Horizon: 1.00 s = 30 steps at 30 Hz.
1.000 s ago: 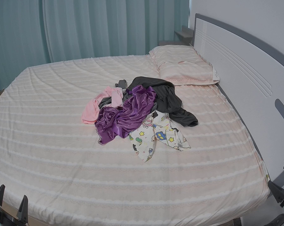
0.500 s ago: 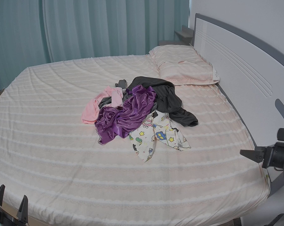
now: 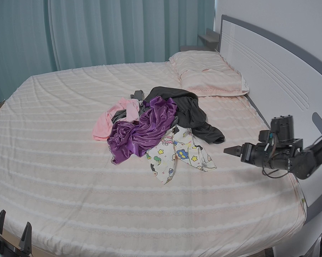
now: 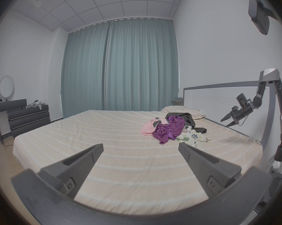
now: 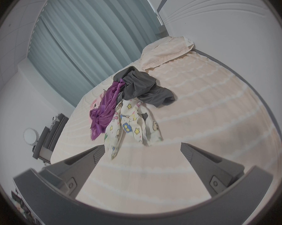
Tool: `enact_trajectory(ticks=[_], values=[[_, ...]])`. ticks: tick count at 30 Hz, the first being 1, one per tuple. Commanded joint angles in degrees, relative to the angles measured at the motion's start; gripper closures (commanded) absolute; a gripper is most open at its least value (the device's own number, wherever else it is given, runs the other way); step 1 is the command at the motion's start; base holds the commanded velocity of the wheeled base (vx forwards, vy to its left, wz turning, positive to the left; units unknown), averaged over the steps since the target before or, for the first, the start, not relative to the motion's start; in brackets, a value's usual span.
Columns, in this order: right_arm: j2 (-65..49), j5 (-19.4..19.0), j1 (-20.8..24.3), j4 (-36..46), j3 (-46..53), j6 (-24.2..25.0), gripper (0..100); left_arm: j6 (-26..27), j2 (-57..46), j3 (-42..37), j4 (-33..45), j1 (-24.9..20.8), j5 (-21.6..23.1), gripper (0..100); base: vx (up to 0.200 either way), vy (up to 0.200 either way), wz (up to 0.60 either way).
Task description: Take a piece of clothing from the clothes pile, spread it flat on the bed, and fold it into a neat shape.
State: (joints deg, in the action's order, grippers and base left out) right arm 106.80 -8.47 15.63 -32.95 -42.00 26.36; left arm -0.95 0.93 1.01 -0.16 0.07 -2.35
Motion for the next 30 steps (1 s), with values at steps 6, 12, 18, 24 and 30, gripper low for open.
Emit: enact_trajectory(ticks=[6, 12, 18, 24, 30], values=[[25.4, 8.4, 6.4, -1.8, -21.1, 5.2, 0, 0.0, -0.9, -1.0, 0.0, 0.0, 0.0, 0, 0.000, 0.000, 0.00], [32.5, 9.8, 6.4, 3.1, -29.2, 4.8, 0, 0.0, -0.9, -1.0, 0.0, 0.0, 0.0, 0, 0.000, 0.000, 0.00], [35.8, 9.7, 6.5, 6.1, -34.6, 4.8, 0, 0.0, -0.9, -1.0, 0.0, 0.0, 0.0, 0, 0.000, 0.000, 0.00], [37.3, 9.7, 7.4, 6.2, -37.1, 4.8, 0, 0.0, -0.9, -1.0, 0.0, 0.0, 0.0, 0, 0.000, 0.000, 0.00], [38.5, 9.9, 8.1, 7.8, -40.7, 4.8, 100, 0.0, -0.9, -1.0, 0.0, 0.0, 0.0, 0, 0.000, 0.000, 0.00]])
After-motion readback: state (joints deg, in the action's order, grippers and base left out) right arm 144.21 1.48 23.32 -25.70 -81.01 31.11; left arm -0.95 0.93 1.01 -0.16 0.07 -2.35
